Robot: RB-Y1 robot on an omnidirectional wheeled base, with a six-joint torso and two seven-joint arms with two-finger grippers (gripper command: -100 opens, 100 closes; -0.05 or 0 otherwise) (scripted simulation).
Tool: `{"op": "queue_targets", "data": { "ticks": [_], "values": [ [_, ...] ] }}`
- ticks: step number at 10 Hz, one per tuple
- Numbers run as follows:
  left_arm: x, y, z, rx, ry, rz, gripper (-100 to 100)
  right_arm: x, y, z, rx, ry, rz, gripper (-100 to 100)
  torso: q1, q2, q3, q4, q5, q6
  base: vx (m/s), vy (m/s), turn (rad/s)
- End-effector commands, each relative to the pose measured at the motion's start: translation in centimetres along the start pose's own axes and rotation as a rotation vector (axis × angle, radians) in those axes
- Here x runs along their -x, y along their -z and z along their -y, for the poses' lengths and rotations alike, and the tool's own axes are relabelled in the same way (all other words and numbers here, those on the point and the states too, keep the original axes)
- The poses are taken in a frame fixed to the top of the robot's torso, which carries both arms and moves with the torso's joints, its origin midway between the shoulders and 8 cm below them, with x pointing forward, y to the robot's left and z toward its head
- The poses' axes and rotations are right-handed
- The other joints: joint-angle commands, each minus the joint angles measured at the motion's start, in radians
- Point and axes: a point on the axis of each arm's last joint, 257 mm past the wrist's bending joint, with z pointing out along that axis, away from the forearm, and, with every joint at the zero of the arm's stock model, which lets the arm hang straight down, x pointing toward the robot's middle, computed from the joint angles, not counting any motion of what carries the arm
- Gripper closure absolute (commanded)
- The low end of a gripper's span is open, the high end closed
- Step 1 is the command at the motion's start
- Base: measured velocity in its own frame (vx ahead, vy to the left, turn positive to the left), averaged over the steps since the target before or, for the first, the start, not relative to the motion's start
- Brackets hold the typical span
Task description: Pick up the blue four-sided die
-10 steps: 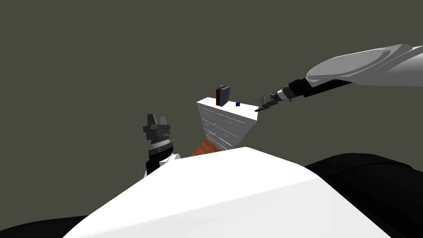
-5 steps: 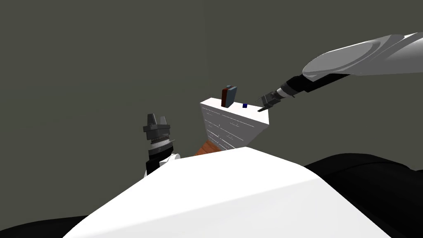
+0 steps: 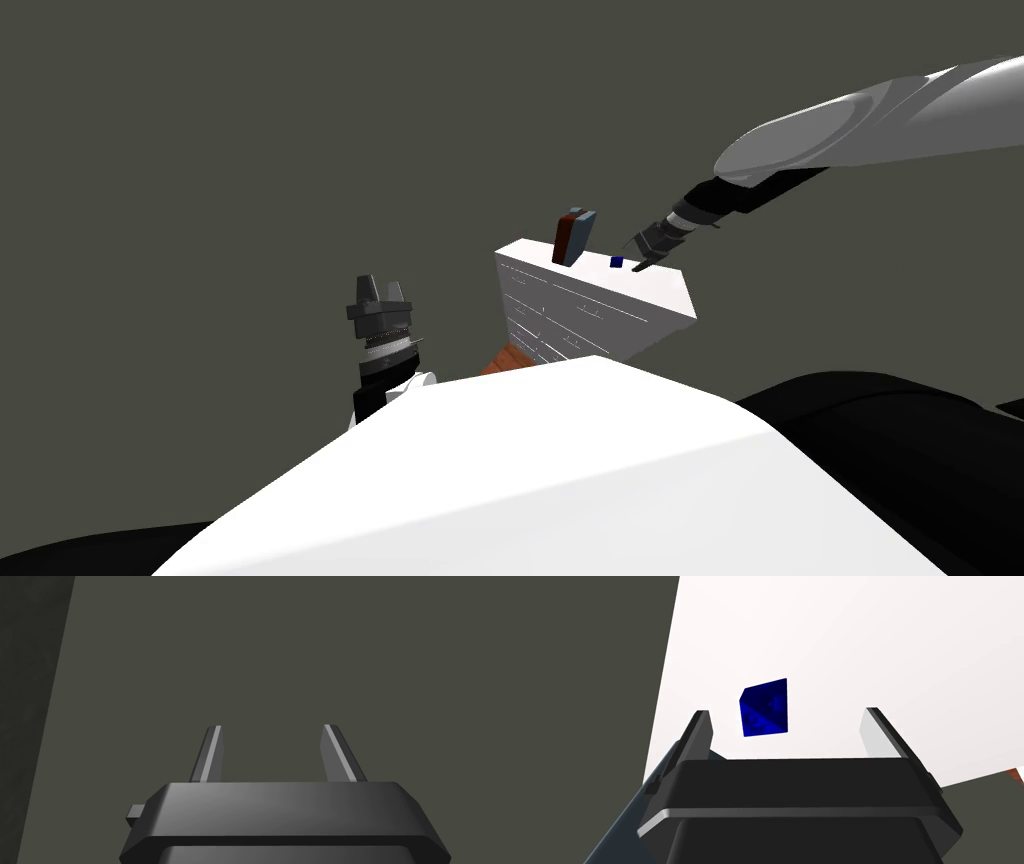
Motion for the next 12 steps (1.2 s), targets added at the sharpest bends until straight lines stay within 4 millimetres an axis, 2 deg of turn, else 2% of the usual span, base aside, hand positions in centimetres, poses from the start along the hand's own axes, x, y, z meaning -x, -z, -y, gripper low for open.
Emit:
{"op": "queue_targets", "data": {
  "ticks": [1, 2, 3, 4, 5, 6, 7, 11, 12],
  "values": [
    [0.0, 0.0, 0.0, 0.0, 0.0, 0.0, 0, -0.7, 0.0, -0.3, 0.03, 0.011, -0.05, -100, 0.0, 0.0, 0.0, 0.0, 0.0, 0.0, 0.084, 0.071, 0.05],
    [0.0, 0.0, 0.0, 0.0, 0.0, 0.0, 0, -0.4, 0.0, -0.1, 0.017, 0.007, -0.03, -100, 0.0, 0.002, 0.001, 0.0, 0.0, 0.0, 0.034, 0.03, 0.01],
    [0.0, 0.0, 0.0, 0.0, 0.0, 0.0, 0, -0.5, 0.1, -0.2, 0.02, 0.007, -0.033, 0, -0.003, 0.005, 0.003, 0.001, -0.001, 0.001, 0.008, 0.006, -0.001],
    [0.0, 0.0, 0.0, 0.0, 0.0, 0.0, 0, -1.8, -1.0, -0.7, 0.017, -0.004, -0.036, -100, -0.005, 0.007, 0.004, 0.002, -0.001, 0.001, 0.018, 0.025, 0.078],
    [0.0, 0.0, 0.0, 0.0, 0.0, 0.0, 0, -2.5, -1.5, -1.0, 0.016, -0.009, -0.038, -100, -0.005, 0.008, 0.005, 0.002, -0.002, 0.001, 0.027, 0.043, 0.078],
    [0.0, 0.0, 0.0, 0.0, 0.0, 0.0, 0, -2.0, -1.2, -0.8, 0.02, -0.008, -0.037, -100, -0.004, 0.007, 0.004, 0.002, -0.001, 0.001, 0.012, 0.019, 0.008],
    [0.0, 0.0, 0.0, 0.0, 0.0, 0.0, 0, -2.1, -1.3, -0.7, 0.017, -0.007, -0.037, 100, -0.005, 0.008, 0.005, 0.002, -0.001, 0.001, 0.0, 0.0, 0.0],
    [0.0, 0.0, 0.0, 0.0, 0.0, 0.0, 0, -2.1, -1.3, -0.7, 0.017, -0.007, -0.037, 100, -0.006, 0.009, 0.005, 0.002, -0.002, 0.0, 0.0, 0.0, 0.0],
    [0.0, 0.0, 0.0, 0.0, 0.0, 0.0, 0, -2.1, -1.3, -0.7, 0.017, -0.007, -0.037, 0, -0.006, 0.009, 0.005, 0.002, -0.002, 0.001, 0.0, 0.0, 0.0]
  ]
}}
